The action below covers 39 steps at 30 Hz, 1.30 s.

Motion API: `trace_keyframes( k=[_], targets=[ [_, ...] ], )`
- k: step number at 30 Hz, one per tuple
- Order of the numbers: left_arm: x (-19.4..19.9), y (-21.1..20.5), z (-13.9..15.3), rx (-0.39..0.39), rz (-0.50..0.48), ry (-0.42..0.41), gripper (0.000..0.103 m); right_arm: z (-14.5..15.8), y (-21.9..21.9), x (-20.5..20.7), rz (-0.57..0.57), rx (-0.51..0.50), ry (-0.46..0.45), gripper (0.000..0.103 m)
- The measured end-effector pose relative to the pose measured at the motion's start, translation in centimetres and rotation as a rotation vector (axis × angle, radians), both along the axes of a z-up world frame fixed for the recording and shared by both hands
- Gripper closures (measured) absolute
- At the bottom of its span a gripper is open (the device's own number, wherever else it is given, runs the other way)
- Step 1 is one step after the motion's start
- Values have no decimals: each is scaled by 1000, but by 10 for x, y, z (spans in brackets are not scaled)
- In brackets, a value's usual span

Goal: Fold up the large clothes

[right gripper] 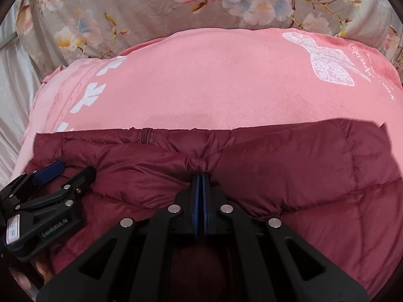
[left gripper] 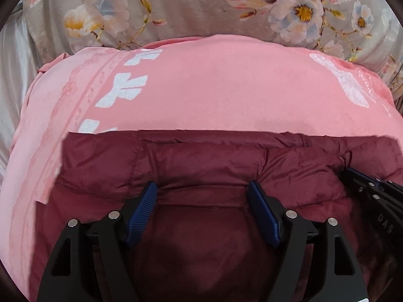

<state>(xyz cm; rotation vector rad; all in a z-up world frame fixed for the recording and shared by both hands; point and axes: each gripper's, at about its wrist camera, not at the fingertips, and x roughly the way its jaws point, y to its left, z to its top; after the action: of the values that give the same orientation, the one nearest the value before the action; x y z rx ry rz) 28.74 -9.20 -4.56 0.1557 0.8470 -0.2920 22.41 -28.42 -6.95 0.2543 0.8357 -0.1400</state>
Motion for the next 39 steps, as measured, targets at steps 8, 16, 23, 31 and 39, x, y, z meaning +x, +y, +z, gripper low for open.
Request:
trace_keyframes(
  k=[8,16,23,31,39],
  targets=[
    [23,81,53,-56,156,-68,30,40,-90,-37,-240,-78,-23,94],
    [53,126,-21,-95,282,107,25,-8,-111,-32,-272,-10,35,96],
    [53,125,-32,-109,300,108,19,-16,-114,-35,-281,-14,31,96],
    [56,122,-34,-82,310,110,15,-19,-116,-34,-291,-2,33,96],
    [13,99,13,15,278,3,28,29,-72,-71,-234,-26,-105,91]
  ],
)
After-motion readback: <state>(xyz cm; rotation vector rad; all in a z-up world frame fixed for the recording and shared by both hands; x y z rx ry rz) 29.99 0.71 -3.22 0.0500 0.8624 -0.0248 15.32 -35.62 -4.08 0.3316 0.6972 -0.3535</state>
